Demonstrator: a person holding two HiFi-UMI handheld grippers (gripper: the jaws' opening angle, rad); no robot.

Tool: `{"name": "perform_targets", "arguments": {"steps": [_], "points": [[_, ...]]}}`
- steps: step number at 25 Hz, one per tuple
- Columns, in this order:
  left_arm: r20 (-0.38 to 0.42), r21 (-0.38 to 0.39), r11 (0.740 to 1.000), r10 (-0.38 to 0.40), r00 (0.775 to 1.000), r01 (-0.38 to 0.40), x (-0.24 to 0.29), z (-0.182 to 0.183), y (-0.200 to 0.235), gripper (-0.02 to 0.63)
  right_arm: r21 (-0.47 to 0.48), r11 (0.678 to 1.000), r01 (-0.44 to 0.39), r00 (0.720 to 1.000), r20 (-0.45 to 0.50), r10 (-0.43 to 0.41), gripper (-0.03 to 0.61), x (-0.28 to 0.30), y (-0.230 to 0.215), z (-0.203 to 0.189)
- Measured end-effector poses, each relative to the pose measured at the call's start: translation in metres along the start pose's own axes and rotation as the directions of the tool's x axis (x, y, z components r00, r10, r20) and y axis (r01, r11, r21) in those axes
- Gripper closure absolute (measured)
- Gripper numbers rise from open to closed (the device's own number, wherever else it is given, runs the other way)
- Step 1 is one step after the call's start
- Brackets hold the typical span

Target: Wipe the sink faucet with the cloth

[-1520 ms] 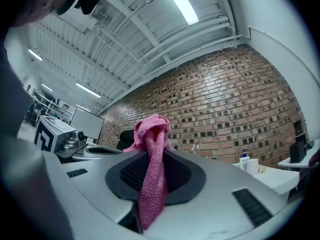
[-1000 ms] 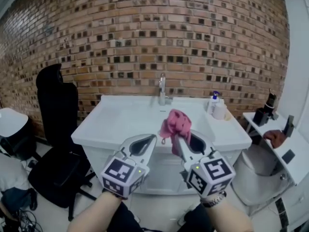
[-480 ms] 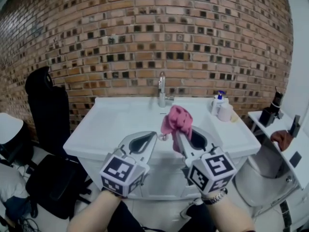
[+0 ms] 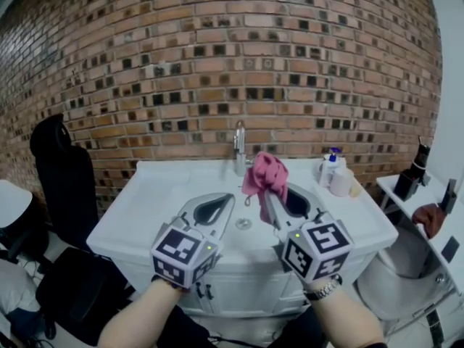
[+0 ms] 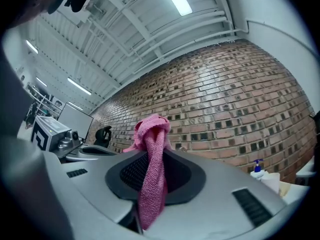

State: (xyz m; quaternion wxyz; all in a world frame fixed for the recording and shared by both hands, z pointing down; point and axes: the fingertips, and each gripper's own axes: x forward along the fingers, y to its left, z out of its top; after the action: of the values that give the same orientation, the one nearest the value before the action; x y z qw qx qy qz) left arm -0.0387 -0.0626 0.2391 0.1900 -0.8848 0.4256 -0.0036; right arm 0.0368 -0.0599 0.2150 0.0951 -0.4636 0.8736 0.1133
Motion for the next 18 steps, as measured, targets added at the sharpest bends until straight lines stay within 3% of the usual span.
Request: {"name": "perform_targets", "arguments": {"steps": [9, 18], "points": [[-0.002, 0.031, 0.999, 0.019, 1.0, -0.019, 0.056, -0.013, 0.055, 0.607, -0.008, 1.0, -0.008, 1.0, -0.011, 0.008, 0.503, 0.077, -0.043, -0.007], [-0.029, -0.01, 0.999, 0.031, 0.999, -0.031, 0.11, -0.033, 0.103, 0.607, 0.012, 1.0, -0.002, 0.999, -0.041, 0.003, 0.503, 0.156, -0.083, -0.019]]}}
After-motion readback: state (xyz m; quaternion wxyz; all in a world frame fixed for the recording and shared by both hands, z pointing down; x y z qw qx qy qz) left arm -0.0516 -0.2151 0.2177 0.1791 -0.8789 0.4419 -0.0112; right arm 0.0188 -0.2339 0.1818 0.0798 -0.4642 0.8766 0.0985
